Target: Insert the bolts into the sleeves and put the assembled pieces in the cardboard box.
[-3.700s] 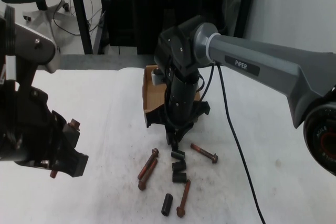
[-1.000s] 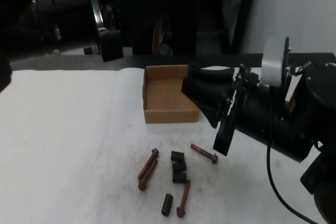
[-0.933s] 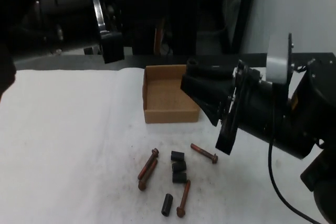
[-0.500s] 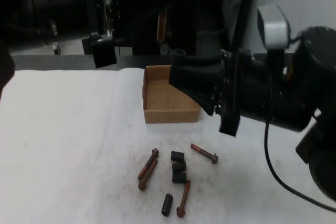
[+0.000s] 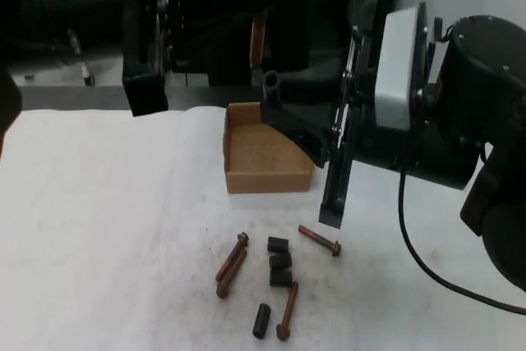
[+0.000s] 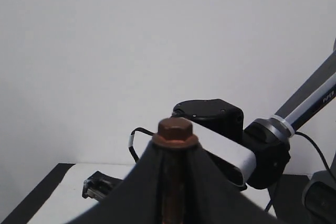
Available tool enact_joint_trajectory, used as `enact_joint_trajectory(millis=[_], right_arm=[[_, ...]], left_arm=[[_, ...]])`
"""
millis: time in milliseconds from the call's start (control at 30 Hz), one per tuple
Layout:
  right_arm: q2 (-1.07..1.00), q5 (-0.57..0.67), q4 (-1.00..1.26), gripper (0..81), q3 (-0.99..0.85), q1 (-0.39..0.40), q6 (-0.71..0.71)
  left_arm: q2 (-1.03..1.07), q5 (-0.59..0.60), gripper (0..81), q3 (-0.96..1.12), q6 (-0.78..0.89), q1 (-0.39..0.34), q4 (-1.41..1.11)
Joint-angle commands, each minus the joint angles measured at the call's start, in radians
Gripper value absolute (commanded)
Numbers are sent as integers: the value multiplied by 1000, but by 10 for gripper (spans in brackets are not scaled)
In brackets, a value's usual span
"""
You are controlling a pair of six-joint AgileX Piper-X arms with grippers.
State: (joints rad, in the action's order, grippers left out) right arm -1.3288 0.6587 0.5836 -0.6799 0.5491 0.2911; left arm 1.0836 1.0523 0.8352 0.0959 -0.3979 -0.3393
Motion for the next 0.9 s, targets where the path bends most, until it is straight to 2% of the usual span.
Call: enact_joint_trajectory(millis=[0, 100, 233, 467, 733, 867], right_arm=[[5, -17, 4, 8, -13, -1, 46], [5, 14, 20, 8, -13, -1, 17], [5, 33, 96, 8, -13, -1, -118], [5, 51, 161, 8, -13, -1, -239], [5, 89, 161, 8, -13, -1, -247], [5, 89, 161, 8, -13, -1, -247]], left_arm=[[-6, 8, 0, 5, 0, -2, -24], [-6, 8, 0, 0, -41, -2, -24], [-4, 8, 0, 0, -89, -2, -24], [-4, 11, 0, 0, -146, -4, -28], [52, -11, 0, -70, 0, -43, -311], [82, -47, 0, -84, 15, -45, -352]])
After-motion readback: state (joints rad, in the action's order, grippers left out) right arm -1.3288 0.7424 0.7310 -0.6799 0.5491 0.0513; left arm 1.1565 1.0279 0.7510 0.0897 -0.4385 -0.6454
